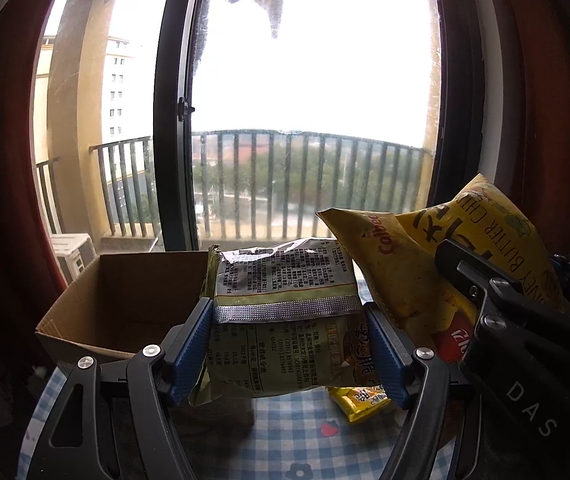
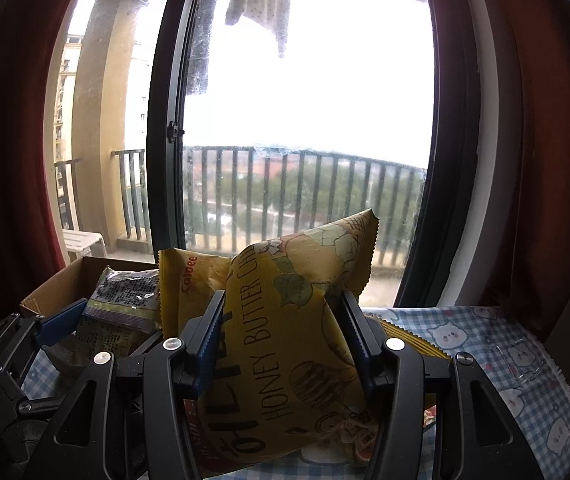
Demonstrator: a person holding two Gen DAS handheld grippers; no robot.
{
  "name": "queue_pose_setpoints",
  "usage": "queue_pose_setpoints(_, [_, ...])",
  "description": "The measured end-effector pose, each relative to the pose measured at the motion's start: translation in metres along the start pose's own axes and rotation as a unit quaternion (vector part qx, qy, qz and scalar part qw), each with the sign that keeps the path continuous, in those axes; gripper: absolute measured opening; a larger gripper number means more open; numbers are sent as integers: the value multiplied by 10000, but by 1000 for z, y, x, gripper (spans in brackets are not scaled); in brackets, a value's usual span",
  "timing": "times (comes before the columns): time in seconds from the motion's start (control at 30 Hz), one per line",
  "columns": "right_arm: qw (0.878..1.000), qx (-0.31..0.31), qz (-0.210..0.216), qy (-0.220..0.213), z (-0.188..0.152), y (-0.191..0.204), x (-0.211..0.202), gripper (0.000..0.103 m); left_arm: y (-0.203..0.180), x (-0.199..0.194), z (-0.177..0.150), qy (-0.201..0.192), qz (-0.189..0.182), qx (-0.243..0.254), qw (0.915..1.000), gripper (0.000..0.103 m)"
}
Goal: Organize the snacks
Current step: 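Lift both held packets and carry them over the cardboard box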
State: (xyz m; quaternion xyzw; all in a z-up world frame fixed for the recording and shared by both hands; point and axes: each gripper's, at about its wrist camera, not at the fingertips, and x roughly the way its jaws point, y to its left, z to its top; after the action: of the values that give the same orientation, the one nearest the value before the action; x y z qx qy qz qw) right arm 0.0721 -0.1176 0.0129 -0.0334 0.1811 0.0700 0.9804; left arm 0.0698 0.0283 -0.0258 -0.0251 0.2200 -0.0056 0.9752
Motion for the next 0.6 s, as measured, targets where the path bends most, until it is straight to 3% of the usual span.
queue_pose_setpoints(0.33, [9994,62,327,-95,21,43,32,57,44,17,15,-120,369,11,9992,74])
queue_pose_setpoints(0.6, [9979,37,644,38,27,85,64,57,74,39,14,91,709,52,9974,74])
